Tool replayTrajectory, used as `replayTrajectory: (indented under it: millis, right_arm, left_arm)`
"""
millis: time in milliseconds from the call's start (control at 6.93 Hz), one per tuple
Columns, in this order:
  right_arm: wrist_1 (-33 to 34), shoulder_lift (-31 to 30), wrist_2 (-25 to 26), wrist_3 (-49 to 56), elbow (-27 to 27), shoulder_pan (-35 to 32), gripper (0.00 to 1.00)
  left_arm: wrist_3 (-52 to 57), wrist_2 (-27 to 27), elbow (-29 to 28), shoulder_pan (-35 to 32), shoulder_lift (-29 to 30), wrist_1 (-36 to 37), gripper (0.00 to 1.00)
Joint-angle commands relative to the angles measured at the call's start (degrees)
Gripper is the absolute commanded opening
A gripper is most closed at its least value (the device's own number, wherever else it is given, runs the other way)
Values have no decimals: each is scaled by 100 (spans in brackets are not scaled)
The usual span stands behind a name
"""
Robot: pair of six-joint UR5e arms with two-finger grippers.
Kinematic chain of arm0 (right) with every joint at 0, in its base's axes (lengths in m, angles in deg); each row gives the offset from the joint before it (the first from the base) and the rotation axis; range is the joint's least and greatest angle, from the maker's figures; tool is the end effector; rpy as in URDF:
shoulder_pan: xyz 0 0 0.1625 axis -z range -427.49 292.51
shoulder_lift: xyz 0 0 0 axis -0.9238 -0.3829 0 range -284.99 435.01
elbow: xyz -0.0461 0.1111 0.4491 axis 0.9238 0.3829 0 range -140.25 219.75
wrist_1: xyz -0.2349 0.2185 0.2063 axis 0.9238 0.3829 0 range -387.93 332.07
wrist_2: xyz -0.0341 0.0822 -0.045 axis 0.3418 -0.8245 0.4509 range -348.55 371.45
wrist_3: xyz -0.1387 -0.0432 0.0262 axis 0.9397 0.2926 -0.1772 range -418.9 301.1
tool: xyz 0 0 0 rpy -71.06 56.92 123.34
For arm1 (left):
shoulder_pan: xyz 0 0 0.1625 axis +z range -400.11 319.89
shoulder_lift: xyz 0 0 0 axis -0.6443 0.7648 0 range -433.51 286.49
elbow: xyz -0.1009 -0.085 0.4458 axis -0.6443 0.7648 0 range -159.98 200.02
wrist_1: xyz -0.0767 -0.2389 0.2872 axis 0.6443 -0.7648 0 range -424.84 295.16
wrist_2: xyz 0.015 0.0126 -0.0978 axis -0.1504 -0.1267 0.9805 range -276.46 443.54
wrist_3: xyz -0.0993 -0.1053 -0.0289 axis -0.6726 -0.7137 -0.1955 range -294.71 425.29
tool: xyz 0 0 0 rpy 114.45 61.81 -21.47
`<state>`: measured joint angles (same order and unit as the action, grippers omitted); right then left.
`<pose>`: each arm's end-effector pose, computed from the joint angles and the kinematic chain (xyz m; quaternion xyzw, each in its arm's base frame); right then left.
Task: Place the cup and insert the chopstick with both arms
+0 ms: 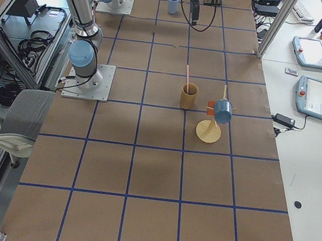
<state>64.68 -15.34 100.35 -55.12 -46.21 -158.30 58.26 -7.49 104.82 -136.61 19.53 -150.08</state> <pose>0.1429 -0.4685 0.5204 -0.0407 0.9973 -0.0613 0.0080 -0.1862 -0.4806 0.5057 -0.0051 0.9981 -0.0610 0.0018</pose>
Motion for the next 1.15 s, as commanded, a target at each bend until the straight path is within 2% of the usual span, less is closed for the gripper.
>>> replayTrajectory:
  millis: [0, 1010]
  right_arm:
    - [-7, 0, 5, 0, 0, -6, 100]
    - [-77, -61, -31, 114, 175, 11, 100]
  left_arm:
    - [0, -2, 19, -9, -32, -19, 100]
    - [0, -2, -42, -1, -41, -186, 100]
